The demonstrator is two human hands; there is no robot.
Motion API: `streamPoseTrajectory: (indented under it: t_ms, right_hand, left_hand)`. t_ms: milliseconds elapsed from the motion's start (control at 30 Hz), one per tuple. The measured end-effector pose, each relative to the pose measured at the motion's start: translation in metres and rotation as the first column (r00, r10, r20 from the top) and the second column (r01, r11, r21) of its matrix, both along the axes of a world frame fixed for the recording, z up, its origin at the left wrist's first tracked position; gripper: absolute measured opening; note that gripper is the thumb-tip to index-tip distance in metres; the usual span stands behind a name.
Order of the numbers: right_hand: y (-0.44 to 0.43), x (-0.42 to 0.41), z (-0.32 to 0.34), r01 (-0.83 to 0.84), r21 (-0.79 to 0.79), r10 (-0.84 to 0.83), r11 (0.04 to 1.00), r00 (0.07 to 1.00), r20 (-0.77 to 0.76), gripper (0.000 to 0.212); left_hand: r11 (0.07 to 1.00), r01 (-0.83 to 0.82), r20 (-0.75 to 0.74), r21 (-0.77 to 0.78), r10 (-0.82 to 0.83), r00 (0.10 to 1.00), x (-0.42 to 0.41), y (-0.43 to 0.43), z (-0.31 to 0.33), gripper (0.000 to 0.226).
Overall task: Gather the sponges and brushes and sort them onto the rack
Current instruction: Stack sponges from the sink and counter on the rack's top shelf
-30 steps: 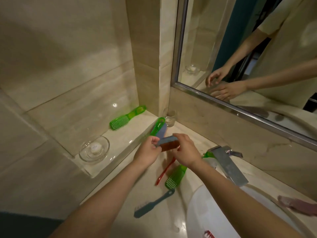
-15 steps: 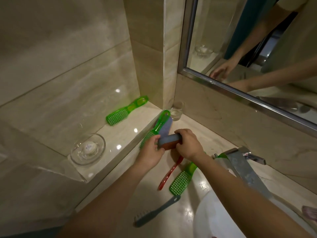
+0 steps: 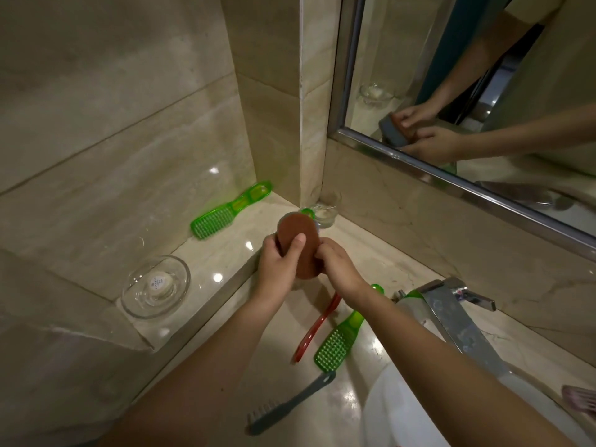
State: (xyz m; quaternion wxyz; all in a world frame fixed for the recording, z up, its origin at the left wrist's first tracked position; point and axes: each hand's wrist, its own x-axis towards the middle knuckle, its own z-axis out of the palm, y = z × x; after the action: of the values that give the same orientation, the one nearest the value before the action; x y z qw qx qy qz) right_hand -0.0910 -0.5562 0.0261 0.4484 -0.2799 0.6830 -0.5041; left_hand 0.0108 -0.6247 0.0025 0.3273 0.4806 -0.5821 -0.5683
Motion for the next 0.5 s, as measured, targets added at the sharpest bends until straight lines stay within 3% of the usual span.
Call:
streamPoseTrajectory:
  t_ms: [100,233,300,367,500]
  right_hand:
    - [-0.006,0.001,-0.008,0.017,0.049,-0.017,0.999,1.000,0.012,0.037]
    - [-0.015,-0.003,-0.015,0.154,0.129,-0.161,0.980,0.986,0.051,0.025]
    - [-0.017,-0.004,-0.018,0.174,0.186,-0.215,0.967,0.949,0.229,0.024]
    - [-0.019,-0.003,-0.020,0.187,0.210,-0.265,0.960,0.852,0.451,0.021]
    - [-0.024,0.000,-0.021,0.203,0.211,-0.289,0.956,0.775,0.562,0.025]
  left_hand:
    - [0.995,-0.094,0.120,-0.027,0.096,0.988,0.005,-0.009,0.003,0.039]
    - [0.999,-0.022,0.256,0.033,0.013,0.967,0.004,-0.017,0.002,0.054]
    - [0.998,-0.003,0.291,0.063,-0.016,0.957,0.002,-0.019,-0.001,0.058]
    - [0.996,-0.015,0.315,0.090,-0.014,0.949,0.000,-0.021,-0.002,0.059]
    - [0.983,-0.056,0.311,0.177,-0.002,0.950,-0.002,-0.025,-0.007,0.060]
